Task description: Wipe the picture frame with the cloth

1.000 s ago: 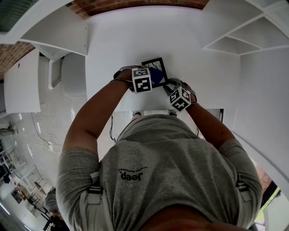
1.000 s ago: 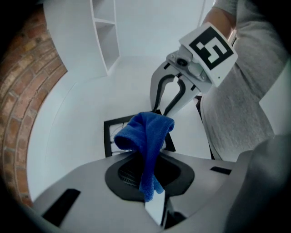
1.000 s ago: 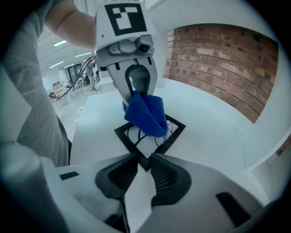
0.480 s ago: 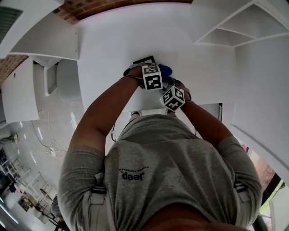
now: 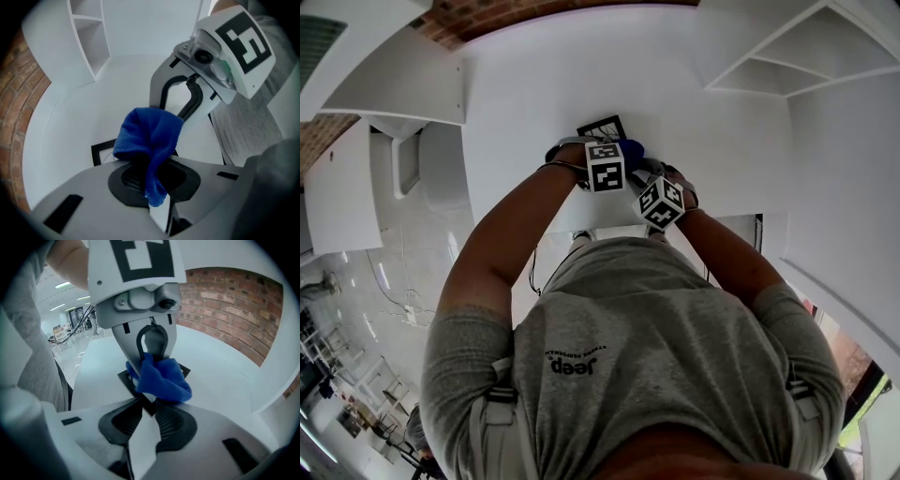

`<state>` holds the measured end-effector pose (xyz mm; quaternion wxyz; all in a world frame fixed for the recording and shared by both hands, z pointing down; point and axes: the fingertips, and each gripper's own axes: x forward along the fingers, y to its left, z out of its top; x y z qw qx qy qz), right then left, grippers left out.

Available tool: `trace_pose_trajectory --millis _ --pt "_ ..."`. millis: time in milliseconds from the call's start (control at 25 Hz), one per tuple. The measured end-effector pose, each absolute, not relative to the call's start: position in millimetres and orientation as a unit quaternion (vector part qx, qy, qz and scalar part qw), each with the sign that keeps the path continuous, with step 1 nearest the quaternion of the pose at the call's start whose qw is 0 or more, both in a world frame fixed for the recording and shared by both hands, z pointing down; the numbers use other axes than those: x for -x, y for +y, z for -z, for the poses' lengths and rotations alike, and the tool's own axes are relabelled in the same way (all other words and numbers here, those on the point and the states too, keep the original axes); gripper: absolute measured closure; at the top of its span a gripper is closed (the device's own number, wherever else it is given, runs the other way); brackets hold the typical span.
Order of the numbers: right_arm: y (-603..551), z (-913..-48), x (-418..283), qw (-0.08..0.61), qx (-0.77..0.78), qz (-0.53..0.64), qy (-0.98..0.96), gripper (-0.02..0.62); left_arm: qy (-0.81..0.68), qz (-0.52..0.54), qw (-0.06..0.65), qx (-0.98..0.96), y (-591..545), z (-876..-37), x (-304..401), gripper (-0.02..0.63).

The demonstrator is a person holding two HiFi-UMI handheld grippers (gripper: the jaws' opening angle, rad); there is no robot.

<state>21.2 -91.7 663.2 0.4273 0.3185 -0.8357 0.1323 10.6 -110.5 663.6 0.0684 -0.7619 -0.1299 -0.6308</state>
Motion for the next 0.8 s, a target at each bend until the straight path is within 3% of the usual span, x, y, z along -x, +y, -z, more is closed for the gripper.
trace_pose_trajectory --millis 400,800 --pt "-92.1 -663.0 -23.8 0.428 -0.318 -0.136 -0.835 0.502 -0.116 0.649 0.054 0.750 -108.6 -656.1 47.7 0.546" --pt "-92.7 -663.1 -22.7 0.434 -0.309 -0.152 -0.833 0.502 -0.110 0.654 0.056 0.747 -109.1 -661.9 53.9 0.546"
